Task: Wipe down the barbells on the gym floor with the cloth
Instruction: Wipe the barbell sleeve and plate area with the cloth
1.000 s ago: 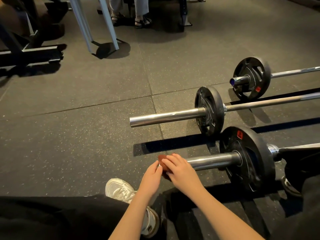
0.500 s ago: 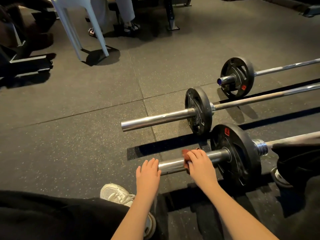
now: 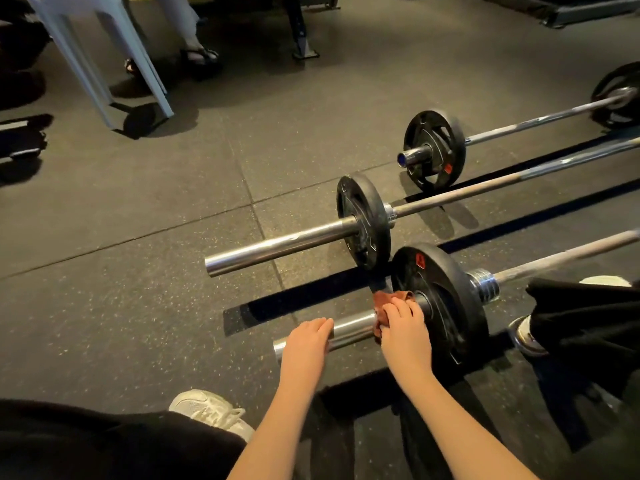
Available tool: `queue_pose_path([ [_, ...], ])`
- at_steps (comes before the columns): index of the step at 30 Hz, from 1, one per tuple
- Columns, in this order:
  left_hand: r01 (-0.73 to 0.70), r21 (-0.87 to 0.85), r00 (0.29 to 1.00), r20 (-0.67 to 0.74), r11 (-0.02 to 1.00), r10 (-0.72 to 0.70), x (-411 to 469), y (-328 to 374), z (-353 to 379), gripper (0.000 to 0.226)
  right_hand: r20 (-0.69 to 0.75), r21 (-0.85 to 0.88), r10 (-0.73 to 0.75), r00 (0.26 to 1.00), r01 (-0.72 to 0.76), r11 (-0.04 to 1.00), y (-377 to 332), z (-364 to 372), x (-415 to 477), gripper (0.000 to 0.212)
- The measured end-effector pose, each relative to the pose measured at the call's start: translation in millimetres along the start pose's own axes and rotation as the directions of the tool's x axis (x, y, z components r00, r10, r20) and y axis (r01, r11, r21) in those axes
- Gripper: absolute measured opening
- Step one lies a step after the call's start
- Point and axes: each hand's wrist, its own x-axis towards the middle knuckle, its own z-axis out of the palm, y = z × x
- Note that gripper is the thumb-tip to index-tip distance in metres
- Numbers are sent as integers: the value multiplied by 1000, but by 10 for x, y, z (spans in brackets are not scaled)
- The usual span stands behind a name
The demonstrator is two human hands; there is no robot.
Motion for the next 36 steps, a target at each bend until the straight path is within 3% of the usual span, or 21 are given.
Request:
queue_pose_path([
  [5, -3, -6, 999, 45, 1000, 3, 179, 152, 93, 36, 111, -89, -259, 959, 270, 959, 135, -125, 80, 50],
  [8, 5, 0, 998, 68, 1000, -5, 261, 212, 142, 29, 140, -94, -187, 972, 201, 975, 362, -251, 292, 44],
  [13, -1, -6, 998, 67, 1000, 2, 372, 373, 220, 34, 134, -82, -18, 991, 29, 996, 204, -167, -11, 59],
  [18, 6, 23, 997, 75, 1000, -8, 516, 556, 257, 32, 177, -207, -239, 955, 273, 939, 398, -415, 269, 53],
  [22, 51, 66, 996, 68, 997, -55, 549, 650, 292, 37, 200, -304, -145, 969, 202, 931, 274, -382, 215, 58],
  [25, 111, 48, 992, 50, 993, -113, 530, 708, 303, 34, 167, -262, -163, 972, 204, 943, 307, -265, 162, 73],
  [28, 157, 61, 987, 28, 986, -159, 558, 730, 348, 40, 162, -259, -257, 953, 292, 921, 416, -299, 238, 73],
  [32, 194, 66, 981, 6, 979, -195, 560, 847, 335, 36, 187, -273, -305, 934, 347, 897, 443, -330, 283, 52],
  [36, 241, 63, 969, 43, 968, -244, 518, 977, 292, 37, 227, -140, -379, 897, 416, 899, 455, -639, 270, 47],
])
